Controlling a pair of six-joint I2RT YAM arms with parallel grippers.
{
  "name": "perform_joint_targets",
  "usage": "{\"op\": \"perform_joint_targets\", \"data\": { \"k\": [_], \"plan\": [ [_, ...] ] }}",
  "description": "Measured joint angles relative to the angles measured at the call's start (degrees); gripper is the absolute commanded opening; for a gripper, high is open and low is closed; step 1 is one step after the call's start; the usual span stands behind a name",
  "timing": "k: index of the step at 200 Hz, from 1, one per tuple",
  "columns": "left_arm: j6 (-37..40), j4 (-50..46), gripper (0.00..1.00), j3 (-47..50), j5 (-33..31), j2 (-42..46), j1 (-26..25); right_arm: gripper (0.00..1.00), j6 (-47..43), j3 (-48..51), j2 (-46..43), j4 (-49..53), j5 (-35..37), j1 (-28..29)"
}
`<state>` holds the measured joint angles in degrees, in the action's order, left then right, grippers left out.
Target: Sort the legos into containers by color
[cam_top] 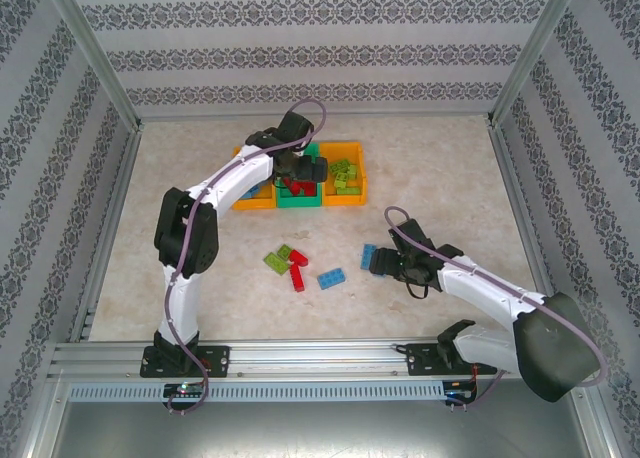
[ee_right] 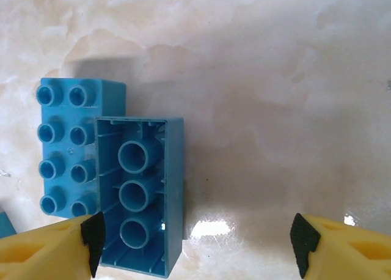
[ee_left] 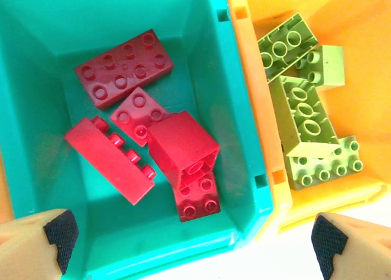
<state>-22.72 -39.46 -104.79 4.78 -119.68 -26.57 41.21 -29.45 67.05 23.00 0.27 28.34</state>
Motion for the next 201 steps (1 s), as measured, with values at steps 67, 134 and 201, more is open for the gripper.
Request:
{"op": "perform_joint_targets", "data": {
  "k": [67, 134, 201],
  "plan": [
    [-0.3, 2.3, 1.0, 4.6, 1.6, 0.6, -1.2, 0.65, 1.1, 0.3, -1.4, 3.5, 2.4, -0.8],
    [-1.1, 4.5, 1.0, 11.0, 1.7, 8.4, -1.6, 0.76, -0.6, -0.1, -5.6, 7.0, 4.0, 1.4],
    [-1.3, 5.7, 1.0, 16.2, 1.6, 12.6, -1.6, 0.76, -5.0, -4.4, 2.8, 6.8, 3.4, 1.5]
  ]
}}
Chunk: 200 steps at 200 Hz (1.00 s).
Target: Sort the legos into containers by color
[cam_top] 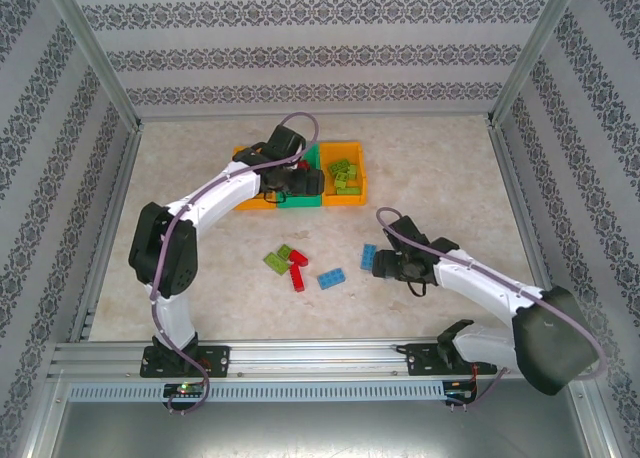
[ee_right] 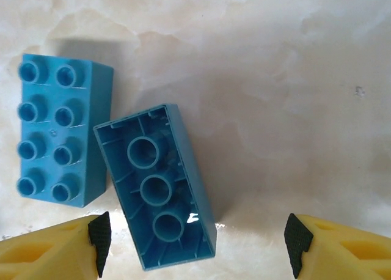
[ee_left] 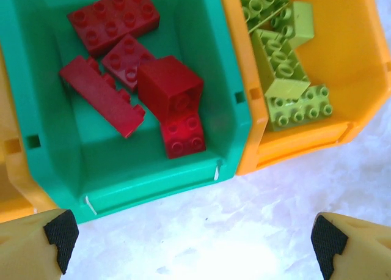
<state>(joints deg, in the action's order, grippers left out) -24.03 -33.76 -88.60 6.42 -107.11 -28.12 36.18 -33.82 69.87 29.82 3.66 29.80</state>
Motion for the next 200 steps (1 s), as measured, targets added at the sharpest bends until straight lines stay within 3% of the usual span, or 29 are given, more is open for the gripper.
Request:
{"op": "perform_joint_targets", "data": {
  "k": [43, 116, 154, 200],
  "plan": [
    [0.0, 0.2, 1.0, 4.1, 0.0, 4.2, 0.0, 0.7, -2.5, -2.6, 5.7, 0.0, -1.6, -1.6],
    [0.0, 1.3, 0.99, 9.3, -2.2, 12.1, 0.0, 0.37, -5.2, -5.0, 10.4, -0.2, -2.2, -1.9],
    [-0.5, 1.8, 0.99, 15.0, -4.7, 15.4, 0.1, 0.3, -6.0, -7.7, 8.2, 1.5, -2.5, -1.7],
    [-3.2, 3.2, 0.99, 26.1, -8.1, 22.4, 1.6, 0.29, -6.2, -20.8, 6.7, -0.3, -6.6, 1.8]
  ]
}}
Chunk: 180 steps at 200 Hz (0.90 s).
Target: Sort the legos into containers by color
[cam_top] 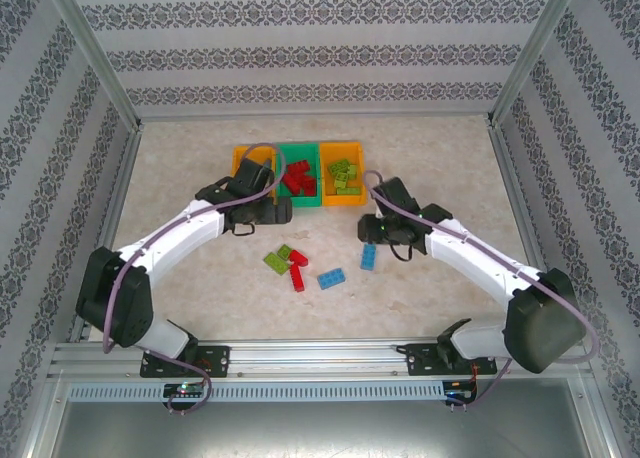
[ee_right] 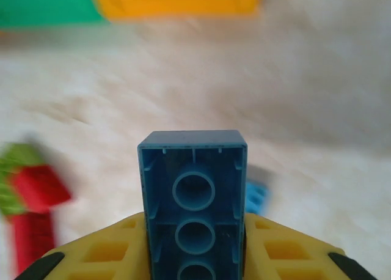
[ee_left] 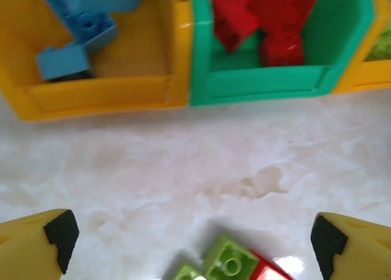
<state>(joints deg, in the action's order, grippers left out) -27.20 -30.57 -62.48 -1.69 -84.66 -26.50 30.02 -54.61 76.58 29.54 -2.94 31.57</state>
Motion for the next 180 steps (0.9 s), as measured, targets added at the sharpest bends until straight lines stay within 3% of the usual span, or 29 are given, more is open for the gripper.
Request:
{"op": "perform_joint_targets", "data": {
  "k": [20, 66, 132, 161, 180],
  "plan": [
    [-0.5, 0.4, 0.99, 3.5, -2.0, 3.6, 0.7, 0.28, 0.1, -8.0, 5.0, -2.7, -3.8, 1.7],
    [-0.7, 1.6, 0.99, 10.3, -4.5, 8.4, 3.9, 0.27, 1.6, -30.8, 26.6, -8.2, -13.0, 5.8],
    [-1.4, 2.0, 0.99, 17.7, -4.9, 10.9, 6.8, 0.29, 6.3, -59.1, 50.1, -9.6, -19.9, 6.4],
    [-1.4, 2.8, 0.99, 17.8, -4.1, 11.3, 6.8, 0.38, 9.1, -68.0, 57.7, -9.5, -21.6, 6.0],
    [-1.4, 3.0, 1.0, 17.9, -3.3, 11.4, 6.8, 0.51, 11.2, -71.7, 61.7, -9.4, -22.4, 5.5]
  ]
}}
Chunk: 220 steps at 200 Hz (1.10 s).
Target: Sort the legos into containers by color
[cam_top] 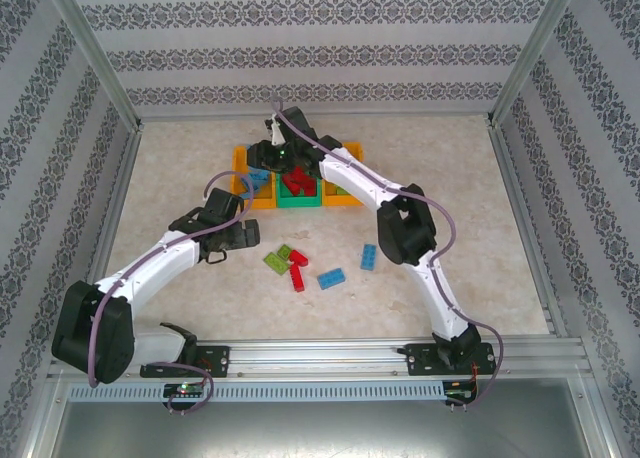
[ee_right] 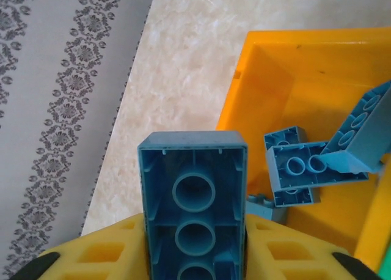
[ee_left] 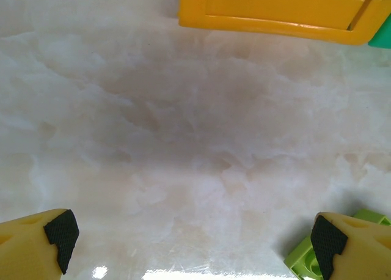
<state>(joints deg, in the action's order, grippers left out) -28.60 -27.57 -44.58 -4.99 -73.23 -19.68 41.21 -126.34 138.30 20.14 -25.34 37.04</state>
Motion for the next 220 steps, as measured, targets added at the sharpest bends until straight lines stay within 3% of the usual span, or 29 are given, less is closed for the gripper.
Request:
{"op": "perform_joint_targets", "data": {
  "k": [17, 61, 90, 162, 220],
  "plan": [
    [0.0, 0.5, 1.0, 0.6, 1.0, 0.8, 0.0, 0.67, 1.5, -2.2, 2.8, 0.2, -0.7, -0.6],
    [0.6, 3.0, 1.0, 4.1, 5.4, 4.4, 0.0, 0.85, 1.5, -2.9, 3.7, -0.1, -2.2, -1.2],
    [0.7, 3.4, 0.99, 5.0, 5.7, 5.3, 0.0, 0.86, -2.1, 3.1, -0.3, 0.2, -2.1, -1.0],
    [-1.7, 3.2, 0.99, 5.8, 3.4, 3.5, 0.9, 0.84, -12.6, 33.8, -24.0, 0.5, 3.5, 4.4],
    [-3.9, 1.4, 0.99, 5.8, 1.7, 2.2, 4.1, 0.8, -14.1, 47.4, -28.2, -0.3, 8.5, 13.1]
  ]
}}
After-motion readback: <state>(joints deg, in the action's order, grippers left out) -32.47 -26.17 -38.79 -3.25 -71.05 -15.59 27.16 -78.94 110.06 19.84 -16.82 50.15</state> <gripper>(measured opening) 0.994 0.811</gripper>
